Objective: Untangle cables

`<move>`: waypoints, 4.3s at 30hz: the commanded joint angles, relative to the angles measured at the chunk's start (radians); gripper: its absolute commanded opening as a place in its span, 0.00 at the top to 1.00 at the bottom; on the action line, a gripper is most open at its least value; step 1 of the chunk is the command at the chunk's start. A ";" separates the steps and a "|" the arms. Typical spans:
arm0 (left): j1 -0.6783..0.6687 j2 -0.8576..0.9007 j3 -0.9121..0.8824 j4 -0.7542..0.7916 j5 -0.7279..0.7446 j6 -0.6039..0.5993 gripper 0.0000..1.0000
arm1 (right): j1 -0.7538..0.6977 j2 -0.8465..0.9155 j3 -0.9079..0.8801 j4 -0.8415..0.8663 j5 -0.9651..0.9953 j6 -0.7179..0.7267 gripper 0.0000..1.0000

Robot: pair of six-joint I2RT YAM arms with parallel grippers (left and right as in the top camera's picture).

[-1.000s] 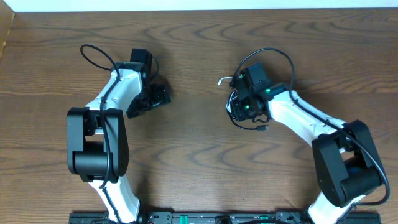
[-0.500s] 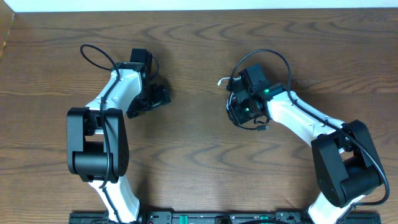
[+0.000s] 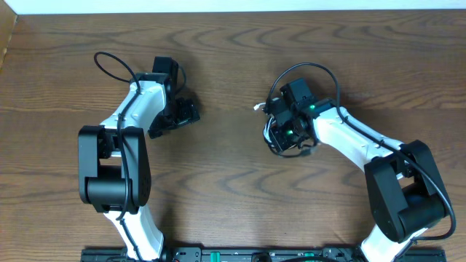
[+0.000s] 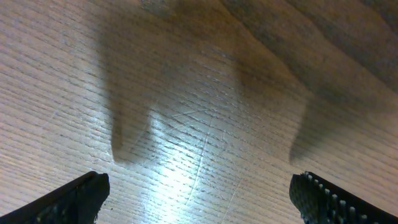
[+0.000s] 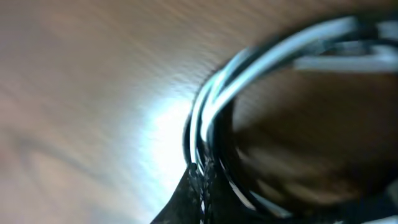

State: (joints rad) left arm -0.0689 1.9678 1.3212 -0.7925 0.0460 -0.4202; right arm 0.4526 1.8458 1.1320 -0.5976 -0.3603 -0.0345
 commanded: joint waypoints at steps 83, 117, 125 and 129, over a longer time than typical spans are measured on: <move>0.001 -0.012 0.018 -0.003 -0.013 0.001 0.02 | -0.064 -0.003 0.004 0.058 0.299 0.011 0.99; 0.001 -0.012 0.018 -0.003 -0.013 0.001 0.02 | 0.000 0.079 0.031 0.317 0.099 -0.008 0.03; 0.001 -0.012 0.018 -0.003 -0.013 0.001 0.02 | -0.001 0.081 0.031 0.353 0.100 -0.008 0.87; 0.001 -0.012 0.018 -0.003 -0.013 0.001 0.02 | -0.001 0.081 0.031 0.393 0.100 -0.008 0.97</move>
State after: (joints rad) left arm -0.0689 1.9678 1.3212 -0.7921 0.0460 -0.4202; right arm 0.4496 1.9221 1.1500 -0.2195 -0.2550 -0.0380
